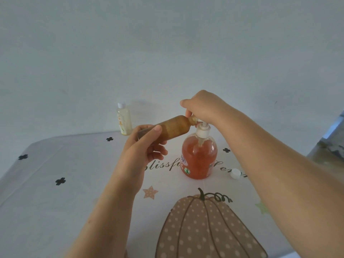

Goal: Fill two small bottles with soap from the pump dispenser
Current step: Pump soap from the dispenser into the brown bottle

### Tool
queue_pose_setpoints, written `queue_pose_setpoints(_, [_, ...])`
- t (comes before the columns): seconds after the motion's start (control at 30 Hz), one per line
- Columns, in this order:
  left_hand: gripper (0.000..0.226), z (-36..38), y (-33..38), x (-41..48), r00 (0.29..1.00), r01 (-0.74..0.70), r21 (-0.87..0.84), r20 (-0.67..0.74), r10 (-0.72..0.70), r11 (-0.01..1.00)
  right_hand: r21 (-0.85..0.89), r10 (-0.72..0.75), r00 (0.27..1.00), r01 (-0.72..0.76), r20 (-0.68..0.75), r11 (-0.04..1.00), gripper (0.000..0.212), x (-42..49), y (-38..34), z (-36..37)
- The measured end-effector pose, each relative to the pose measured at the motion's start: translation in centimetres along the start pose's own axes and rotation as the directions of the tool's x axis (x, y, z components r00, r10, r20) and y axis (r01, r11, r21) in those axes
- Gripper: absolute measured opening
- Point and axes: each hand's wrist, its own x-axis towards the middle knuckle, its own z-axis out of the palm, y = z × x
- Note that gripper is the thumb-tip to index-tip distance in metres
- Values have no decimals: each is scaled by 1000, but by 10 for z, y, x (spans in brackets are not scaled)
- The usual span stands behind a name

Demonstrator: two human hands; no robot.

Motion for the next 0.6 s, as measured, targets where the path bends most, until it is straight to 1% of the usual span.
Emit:
queue_pose_setpoints(0.13, [37, -2, -1, 2, 1000, -4, 17, -6, 4, 1000, 11, 8, 1000, -7, -15, 1000, 36, 8, 6, 4])
queue_pose_setpoints(0.27, [34, -3, -3, 3, 1000, -1, 19, -20, 1, 1000, 18, -26, 1000, 26, -10, 999, 36, 14, 16, 11])
queue_pose_setpoints(0.37, [34, -3, -4, 4, 1000, 8, 17, -22, -8, 1000, 22, 4, 1000, -3, -20, 1000, 37, 16, 17, 14])
queue_pose_setpoints(0.5, [35, -3, -4, 3, 1000, 3, 18, -24, -2, 1000, 5, 3, 1000, -3, -24, 1000, 34, 16, 16, 14])
queue_pose_setpoints(0.6, [35, -3, -2, 1, 1000, -4, 13, -18, 4, 1000, -2, -14, 998, 14, -66, 1000, 34, 13, 15, 12])
